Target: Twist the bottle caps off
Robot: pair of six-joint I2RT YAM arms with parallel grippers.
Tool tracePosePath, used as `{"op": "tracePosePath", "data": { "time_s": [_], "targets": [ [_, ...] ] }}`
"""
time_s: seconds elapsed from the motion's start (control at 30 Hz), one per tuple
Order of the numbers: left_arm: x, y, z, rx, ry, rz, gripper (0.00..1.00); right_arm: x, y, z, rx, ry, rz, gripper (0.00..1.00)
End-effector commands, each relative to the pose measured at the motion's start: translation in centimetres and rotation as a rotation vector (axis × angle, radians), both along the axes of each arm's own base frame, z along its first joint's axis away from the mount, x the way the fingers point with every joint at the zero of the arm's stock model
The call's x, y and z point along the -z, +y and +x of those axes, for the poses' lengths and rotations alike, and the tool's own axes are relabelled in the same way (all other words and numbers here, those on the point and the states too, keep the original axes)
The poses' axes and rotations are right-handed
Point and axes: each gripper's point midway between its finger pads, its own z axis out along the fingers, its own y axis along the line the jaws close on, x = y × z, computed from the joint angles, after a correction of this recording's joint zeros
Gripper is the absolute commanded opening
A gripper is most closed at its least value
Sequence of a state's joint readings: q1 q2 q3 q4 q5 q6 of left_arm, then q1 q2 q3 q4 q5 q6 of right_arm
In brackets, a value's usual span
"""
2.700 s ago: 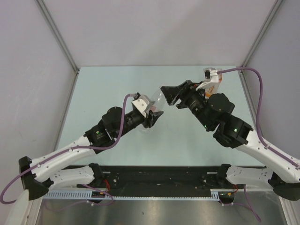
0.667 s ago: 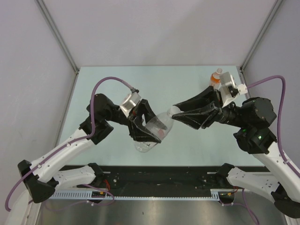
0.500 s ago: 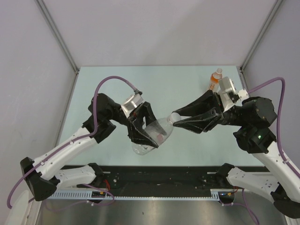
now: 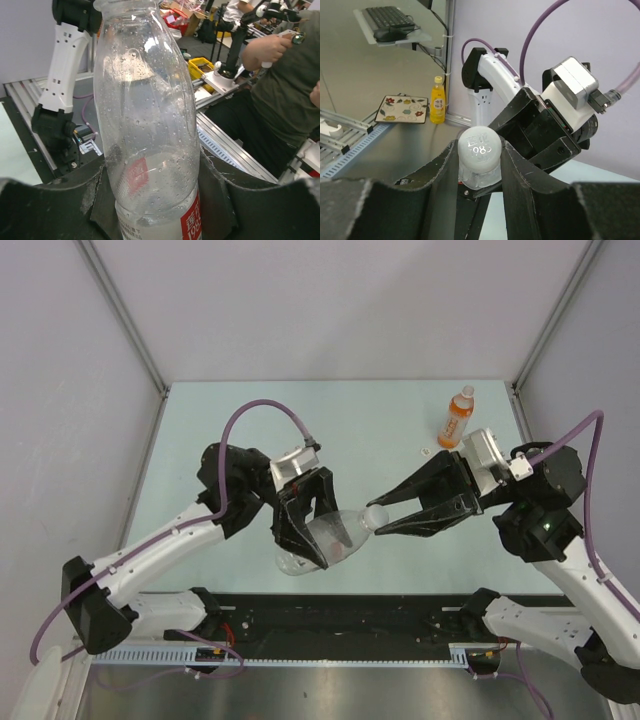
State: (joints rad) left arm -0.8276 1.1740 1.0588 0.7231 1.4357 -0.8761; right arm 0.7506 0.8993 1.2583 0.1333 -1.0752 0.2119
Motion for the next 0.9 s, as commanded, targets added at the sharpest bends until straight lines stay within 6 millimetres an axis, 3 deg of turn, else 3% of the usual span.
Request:
{"op": "tracePosePath", "data": {
  "time_s": [0.0,0.37,0.4,0.43,0.5,0.53,0.6,0.63,0.73,0.87],
  "targets": [
    [-2.4,-0.5,0.4,-0.058,-0.023,-0.113,0.00,3.4,0.1,-1.7,-0.165,0.038,-0.139,0.00],
    [-1.9,-1.2,1.3,-0.111,-0.048,-0.093,0.00,3.6,0.2,-0.8,-0.114,0.074,-0.147,0.01],
    [-2.3,-1.0,1.3,-0.119,-0.059,-0.102,0.00,3.9,0.3,-0.7,-0.103,0.097,-0.160,0.04],
    [-2.4,-1.3,1.7,-0.146,-0.082,-0.124,0.00,3.8,0.2,-0.6,-0.089,0.107,-0.159,0.17],
    [-2.4,-1.4,2.0,-0.179,-0.069,-0.102,0.00,3.5,0.2,-0.3,-0.053,0.119,-0.150,0.27],
    [-2.5,-1.9,2.7,-0.225,-0.090,-0.123,0.00,3.4,0.1,-0.2,-0.039,0.122,-0.144,0.41],
    [-2.2,-2.1,3.3,-0.278,-0.078,-0.099,0.00,3.1,0.1,0.2,0.002,0.139,-0.132,0.50],
    [-2.3,-2.1,3.6,-0.301,-0.101,-0.114,0.00,3.0,0.0,0.4,0.021,0.145,-0.127,0.62],
    [-2.3,-2.5,5.2,-0.426,-0.111,-0.110,0.00,2.8,0.0,1.7,0.114,0.177,-0.110,0.73],
    [-2.1,-2.7,8.4,-0.645,-0.112,-0.105,0.00,2.4,0.0,3.7,0.244,0.225,-0.083,0.79]
  ]
}}
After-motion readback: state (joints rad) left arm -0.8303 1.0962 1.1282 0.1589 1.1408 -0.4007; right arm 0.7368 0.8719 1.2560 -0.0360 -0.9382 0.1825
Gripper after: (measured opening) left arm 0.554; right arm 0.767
